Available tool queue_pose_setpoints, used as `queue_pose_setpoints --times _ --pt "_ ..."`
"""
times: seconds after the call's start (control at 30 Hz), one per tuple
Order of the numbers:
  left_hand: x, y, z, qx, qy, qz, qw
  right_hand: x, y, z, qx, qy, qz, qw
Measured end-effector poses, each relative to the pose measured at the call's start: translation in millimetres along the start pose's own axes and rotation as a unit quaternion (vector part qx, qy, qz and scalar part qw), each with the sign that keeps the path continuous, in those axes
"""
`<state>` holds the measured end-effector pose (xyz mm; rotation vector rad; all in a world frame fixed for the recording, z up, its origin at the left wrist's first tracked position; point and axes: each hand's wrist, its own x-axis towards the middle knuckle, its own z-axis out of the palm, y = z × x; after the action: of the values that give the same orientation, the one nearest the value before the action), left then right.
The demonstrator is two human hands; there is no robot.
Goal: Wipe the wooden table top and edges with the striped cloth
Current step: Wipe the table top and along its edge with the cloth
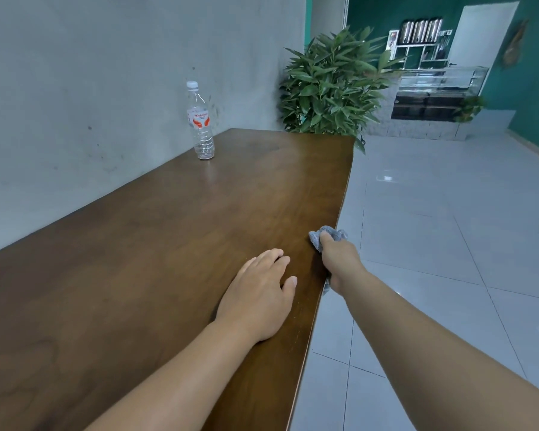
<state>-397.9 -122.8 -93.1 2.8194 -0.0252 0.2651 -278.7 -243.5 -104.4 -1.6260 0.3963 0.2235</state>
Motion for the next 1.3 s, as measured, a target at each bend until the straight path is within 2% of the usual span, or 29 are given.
queue_pose_setpoints --times 0.33,0.73,0.9,1.1,1.3 --pt "-20 0 -1 -0.002 -0.004 0.006 1.000 -48 42 1 -0.009 -0.024 0.010 1.000" --pt "-21 5 -1 -0.006 -0.005 -0.028 1.000 -22 9 -3 0.011 -0.033 0.015 0.999" --pt "-28 7 -4 0.005 -0.014 -0.032 0.999 -36 17 -3 0.002 -0.032 0.022 0.999" --pt "-48 10 -5 0.005 -0.011 -0.038 0.999 -65 42 -2 -0.017 -0.039 -0.018 0.999" --pt "-46 10 -3 0.007 0.000 -0.040 0.999 -63 37 -1 -0.022 -0.039 -0.015 0.999"
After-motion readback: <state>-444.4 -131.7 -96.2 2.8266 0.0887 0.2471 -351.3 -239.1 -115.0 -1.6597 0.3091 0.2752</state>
